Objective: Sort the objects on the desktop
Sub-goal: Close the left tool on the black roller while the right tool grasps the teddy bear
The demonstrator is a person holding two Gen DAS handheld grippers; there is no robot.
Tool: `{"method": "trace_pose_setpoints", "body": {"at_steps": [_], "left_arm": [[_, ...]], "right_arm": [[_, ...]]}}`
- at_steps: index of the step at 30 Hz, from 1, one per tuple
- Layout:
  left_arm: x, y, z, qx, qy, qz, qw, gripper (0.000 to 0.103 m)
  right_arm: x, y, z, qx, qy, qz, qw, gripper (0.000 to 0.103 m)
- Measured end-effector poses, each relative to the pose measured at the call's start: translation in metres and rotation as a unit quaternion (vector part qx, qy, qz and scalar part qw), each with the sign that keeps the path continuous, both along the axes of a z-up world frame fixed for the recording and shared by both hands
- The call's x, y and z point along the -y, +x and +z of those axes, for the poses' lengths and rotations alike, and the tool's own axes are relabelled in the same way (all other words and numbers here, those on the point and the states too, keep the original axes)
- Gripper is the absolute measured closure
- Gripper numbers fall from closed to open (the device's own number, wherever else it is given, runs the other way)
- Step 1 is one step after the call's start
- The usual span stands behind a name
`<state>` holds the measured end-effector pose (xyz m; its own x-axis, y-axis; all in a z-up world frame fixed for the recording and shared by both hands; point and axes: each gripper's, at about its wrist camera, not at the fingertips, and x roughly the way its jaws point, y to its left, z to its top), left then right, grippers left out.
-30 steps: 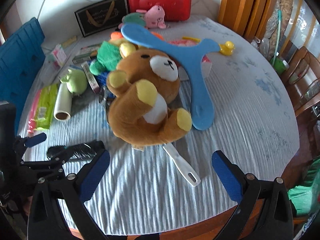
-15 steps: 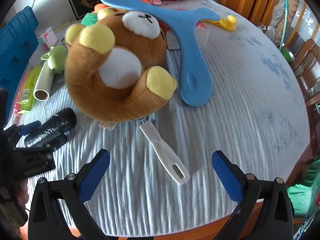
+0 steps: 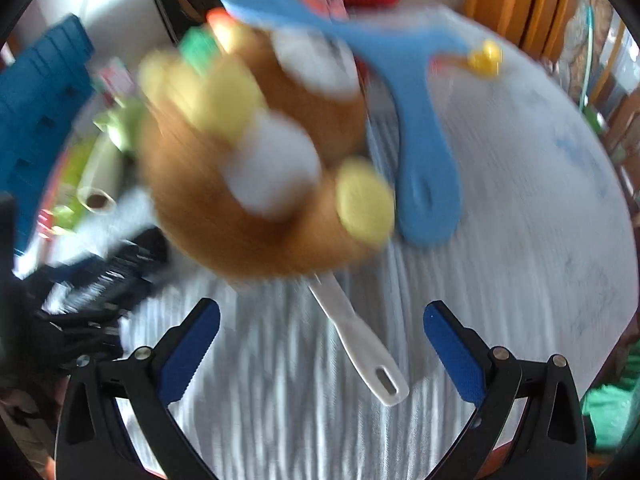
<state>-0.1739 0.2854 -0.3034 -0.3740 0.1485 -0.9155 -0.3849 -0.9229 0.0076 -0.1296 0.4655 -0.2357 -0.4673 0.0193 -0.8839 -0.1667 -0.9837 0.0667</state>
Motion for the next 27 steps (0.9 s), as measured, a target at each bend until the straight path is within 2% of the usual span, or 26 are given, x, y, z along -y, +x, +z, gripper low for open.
{"method": "trace_pose_setpoints", "body": {"at_steps": [1,3,5,7,8,9,13,16,21,23,25,27], "left_arm": [[-0.002,0.001,0.003,-0.003,-0.002,-0.004,1.0,0.053],[-0.003,-0.004,0.005,0.0,-0.001,0.001,1.0,0.06],[-0.002,-0.009,0.008,0.001,-0.005,0.015,0.9999,0.067],[0.001,-0.015,0.012,0.001,-0.005,0.027,0.9996,0.068],[0.001,-0.018,0.016,-0.003,-0.002,0.03,0.9995,0.068],[0.001,-0.02,0.02,-0.008,0.0,0.032,0.9994,0.068],[-0.004,-0.029,0.043,-0.034,0.019,0.03,0.9988,0.069],[-0.012,-0.035,0.047,-0.037,0.027,0.026,0.9986,0.069],[-0.021,-0.041,0.041,-0.031,0.03,0.016,0.9989,0.069],[-0.019,-0.056,0.036,-0.029,0.029,0.015,0.9991,0.069],[-0.013,-0.077,0.027,-0.027,0.027,0.016,0.9991,0.069],[-0.011,-0.079,0.027,-0.03,0.026,0.018,0.999,0.069]], "right_arm": [[0.003,0.0,0.014,-0.019,0.003,0.005,1.0,0.0],[0.006,-0.005,0.038,-0.047,0.001,0.011,0.999,0.0],[0.008,-0.014,0.048,-0.051,-0.003,0.014,0.999,0.0],[0.011,-0.026,0.049,-0.043,-0.006,0.018,0.999,0.003],[0.012,-0.031,0.046,-0.038,-0.008,0.02,0.999,0.011],[0.014,-0.035,0.043,-0.034,-0.011,0.022,0.999,0.014],[0.018,-0.052,0.025,-0.01,-0.005,0.022,1.0,0.014],[0.013,-0.064,0.012,0.005,-0.007,0.017,1.0,0.013],[0.011,-0.082,-0.007,0.023,-0.02,0.022,0.999,0.01],[0.012,-0.088,-0.017,0.034,-0.025,0.023,0.999,0.01],[0.014,-0.091,-0.025,0.041,-0.027,0.027,0.998,0.012],[0.018,-0.089,-0.021,0.035,-0.02,0.029,0.999,0.018]]}}
